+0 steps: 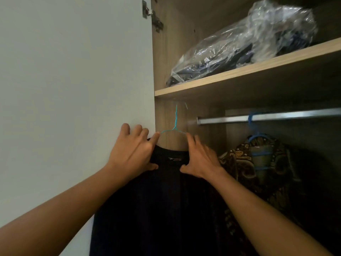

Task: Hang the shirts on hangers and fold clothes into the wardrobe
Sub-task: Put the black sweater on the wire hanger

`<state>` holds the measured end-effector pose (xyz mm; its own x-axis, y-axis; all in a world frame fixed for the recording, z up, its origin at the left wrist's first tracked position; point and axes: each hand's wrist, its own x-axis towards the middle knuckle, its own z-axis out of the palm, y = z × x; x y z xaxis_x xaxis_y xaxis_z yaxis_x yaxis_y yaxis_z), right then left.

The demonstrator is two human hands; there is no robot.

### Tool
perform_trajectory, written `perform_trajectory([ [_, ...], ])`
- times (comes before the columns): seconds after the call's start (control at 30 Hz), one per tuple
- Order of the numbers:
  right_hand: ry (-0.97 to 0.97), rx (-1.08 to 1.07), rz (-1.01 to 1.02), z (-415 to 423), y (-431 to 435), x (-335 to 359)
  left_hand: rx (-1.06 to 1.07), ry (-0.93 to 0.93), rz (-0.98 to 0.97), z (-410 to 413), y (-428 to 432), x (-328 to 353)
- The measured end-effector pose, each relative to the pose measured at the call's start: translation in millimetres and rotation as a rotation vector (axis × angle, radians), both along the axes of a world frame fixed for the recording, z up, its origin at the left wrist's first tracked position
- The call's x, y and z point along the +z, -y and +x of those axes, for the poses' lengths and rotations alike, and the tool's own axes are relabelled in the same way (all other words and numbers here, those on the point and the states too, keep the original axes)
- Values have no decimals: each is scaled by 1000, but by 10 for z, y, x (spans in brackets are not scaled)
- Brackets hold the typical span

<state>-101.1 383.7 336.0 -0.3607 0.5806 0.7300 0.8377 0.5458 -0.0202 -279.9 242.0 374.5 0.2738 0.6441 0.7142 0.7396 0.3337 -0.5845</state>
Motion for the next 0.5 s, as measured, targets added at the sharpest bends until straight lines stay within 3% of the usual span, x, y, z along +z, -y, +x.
perform_trajectory([
  [0.23,-9,-206,-141,372,-332,121,-94,38,-48,398,-702,178],
  [0.5,132,-368,-197,475,-749,104,-142,173,-122,618,-1270,36],
])
